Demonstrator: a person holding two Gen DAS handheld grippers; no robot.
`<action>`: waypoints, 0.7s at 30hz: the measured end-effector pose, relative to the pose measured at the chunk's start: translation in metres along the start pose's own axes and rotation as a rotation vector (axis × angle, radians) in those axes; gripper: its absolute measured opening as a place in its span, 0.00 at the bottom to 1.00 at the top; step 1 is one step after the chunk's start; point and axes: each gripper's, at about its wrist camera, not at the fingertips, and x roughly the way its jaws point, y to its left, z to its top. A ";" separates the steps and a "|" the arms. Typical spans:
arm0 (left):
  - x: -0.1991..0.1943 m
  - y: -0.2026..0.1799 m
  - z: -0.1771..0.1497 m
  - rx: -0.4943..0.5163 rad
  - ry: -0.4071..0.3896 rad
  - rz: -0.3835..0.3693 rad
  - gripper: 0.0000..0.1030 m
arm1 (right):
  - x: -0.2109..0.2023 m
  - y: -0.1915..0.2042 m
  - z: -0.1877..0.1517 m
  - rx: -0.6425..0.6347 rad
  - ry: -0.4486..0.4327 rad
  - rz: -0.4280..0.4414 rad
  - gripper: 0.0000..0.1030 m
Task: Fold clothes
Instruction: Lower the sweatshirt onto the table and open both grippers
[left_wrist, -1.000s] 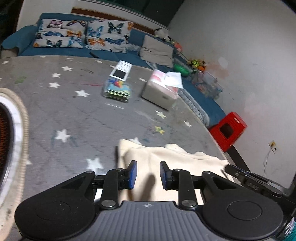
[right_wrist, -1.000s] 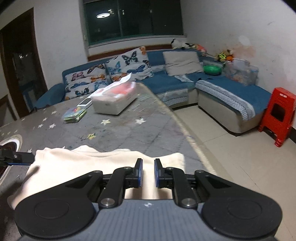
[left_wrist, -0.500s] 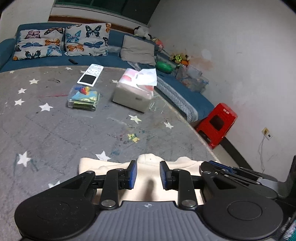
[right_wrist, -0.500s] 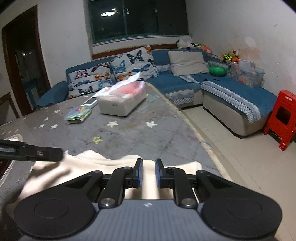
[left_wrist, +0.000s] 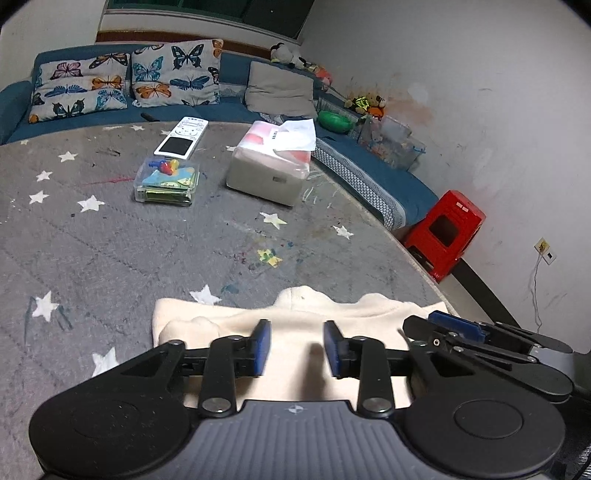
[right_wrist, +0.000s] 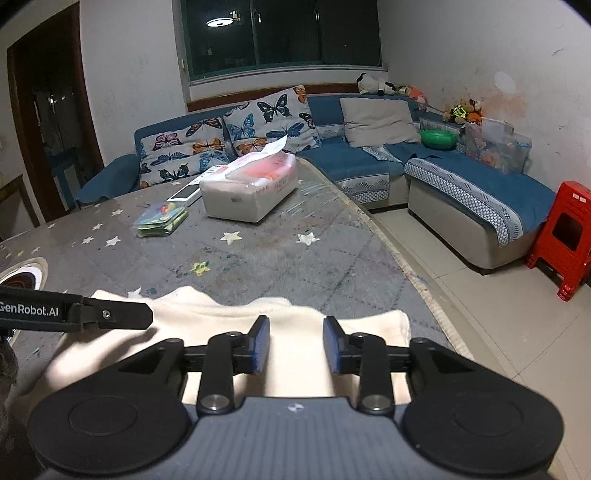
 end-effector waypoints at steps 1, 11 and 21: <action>-0.003 -0.002 -0.002 0.007 -0.005 0.004 0.39 | -0.004 0.000 -0.002 0.000 -0.001 0.001 0.37; -0.030 -0.021 -0.025 0.072 -0.006 0.011 0.43 | -0.040 -0.009 -0.035 0.037 0.000 0.010 0.37; -0.051 -0.030 -0.046 0.091 -0.008 0.040 0.57 | -0.066 -0.006 -0.040 0.024 -0.023 0.000 0.52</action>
